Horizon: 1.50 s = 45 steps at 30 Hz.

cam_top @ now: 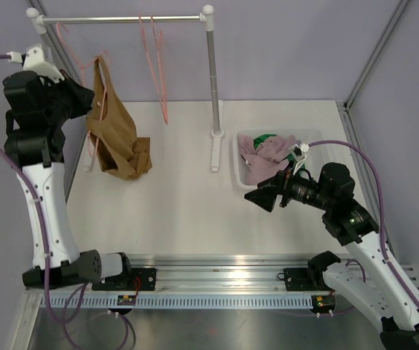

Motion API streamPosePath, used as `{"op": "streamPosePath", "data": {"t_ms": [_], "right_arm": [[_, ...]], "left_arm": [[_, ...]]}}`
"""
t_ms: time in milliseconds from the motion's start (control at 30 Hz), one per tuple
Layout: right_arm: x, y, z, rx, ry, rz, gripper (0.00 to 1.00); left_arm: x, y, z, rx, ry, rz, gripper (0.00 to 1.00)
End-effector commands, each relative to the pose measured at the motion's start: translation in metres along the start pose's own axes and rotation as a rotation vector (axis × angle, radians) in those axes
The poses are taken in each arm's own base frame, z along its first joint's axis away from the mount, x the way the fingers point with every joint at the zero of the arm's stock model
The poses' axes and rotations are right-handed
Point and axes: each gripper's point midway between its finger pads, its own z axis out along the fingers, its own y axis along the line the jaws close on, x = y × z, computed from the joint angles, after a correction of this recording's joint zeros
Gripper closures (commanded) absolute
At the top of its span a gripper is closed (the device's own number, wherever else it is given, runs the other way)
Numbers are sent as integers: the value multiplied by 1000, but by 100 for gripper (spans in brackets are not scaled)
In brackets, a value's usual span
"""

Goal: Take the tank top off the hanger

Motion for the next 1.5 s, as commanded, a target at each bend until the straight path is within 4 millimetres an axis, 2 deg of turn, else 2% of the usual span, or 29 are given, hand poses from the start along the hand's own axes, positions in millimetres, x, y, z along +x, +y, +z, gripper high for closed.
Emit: {"op": "streamPosePath", "data": {"t_ms": [0, 33, 67, 100, 133, 200, 233, 267, 333, 367, 500, 567, 600, 667, 700, 733, 767, 800, 833, 900, 967, 1100, 1167, 1200, 1233, 1333, 1467], "right_arm": [[-23, 20, -7, -47, -77, -18, 1], [-23, 19, -6, -45, -90, 3, 0], [-29, 14, -6, -7, -127, 41, 0], [-29, 13, -6, 3, -136, 114, 0], [-29, 14, -4, -21, -152, 110, 1], [-24, 27, -2, -114, -138, 126, 0], [-27, 28, 0, -142, -161, 120, 1], [-26, 24, 4, -138, -158, 139, 1], [-23, 20, 10, -147, -154, 166, 1], [-20, 15, 16, -144, -140, 184, 0], [-17, 7, 33, -191, -143, 241, 1], [-5, -10, 47, -160, -120, 293, 1], [1, -9, 53, -163, -105, 287, 1], [11, -23, 72, -94, -96, 286, 1], [25, -13, 82, -97, -56, 232, 1], [24, -25, 91, -16, -90, 219, 1], [35, -30, 101, 24, -67, 215, 1], [38, -30, 107, 36, -65, 189, 1], [44, -29, 114, 52, -63, 184, 2], [51, -39, 125, 99, -55, 185, 8], [56, -48, 131, 157, -67, 157, 9], [64, -73, 127, 282, -61, 51, 13], [69, -73, 128, 265, -42, 28, 16], [70, -69, 130, 236, -34, -1, 18], [70, -67, 130, 218, -27, -18, 24], [68, -73, 130, 248, -32, -68, 32], [68, -74, 127, 248, -25, -104, 32]], "left_arm": [[-3, -34, -63, 112, -90, -28, 100], [20, -30, -61, 115, -42, -46, 100], [34, -31, -65, 133, -15, -50, 100], [46, -38, -75, 178, 4, -46, 100], [73, -35, -83, 187, 45, -54, 100], [102, -41, -96, 242, 101, -46, 100], [117, -42, -110, 253, 110, -42, 100], [151, -33, -103, 252, 184, -71, 100], [183, -33, -111, 283, 227, -77, 100], [212, -29, -108, 282, 299, -87, 100], [264, -26, -112, 298, 424, -90, 100], [284, -35, -115, 359, 489, -106, 100], [300, -40, -116, 416, 543, -134, 100], [321, -61, -126, 520, 635, -150, 100], [331, -65, -125, 553, 655, -157, 100], [337, -77, -132, 594, 683, -163, 100], [339, -82, -134, 614, 686, -161, 100], [335, -89, -133, 641, 647, -150, 100], [341, -99, -140, 669, 675, -174, 100], [336, -112, -141, 709, 636, -182, 100], [340, -122, -149, 735, 652, -200, 100], [338, -139, -155, 780, 625, -240, 100], [341, -148, -163, 826, 635, -254, 100], [337, -153, -165, 854, 618, -260, 100], [336, -158, -170, 874, 625, -275, 100], [327, -163, -172, 885, 602, -286, 100], [309, -161, -176, 865, 547, -289, 100]]}}
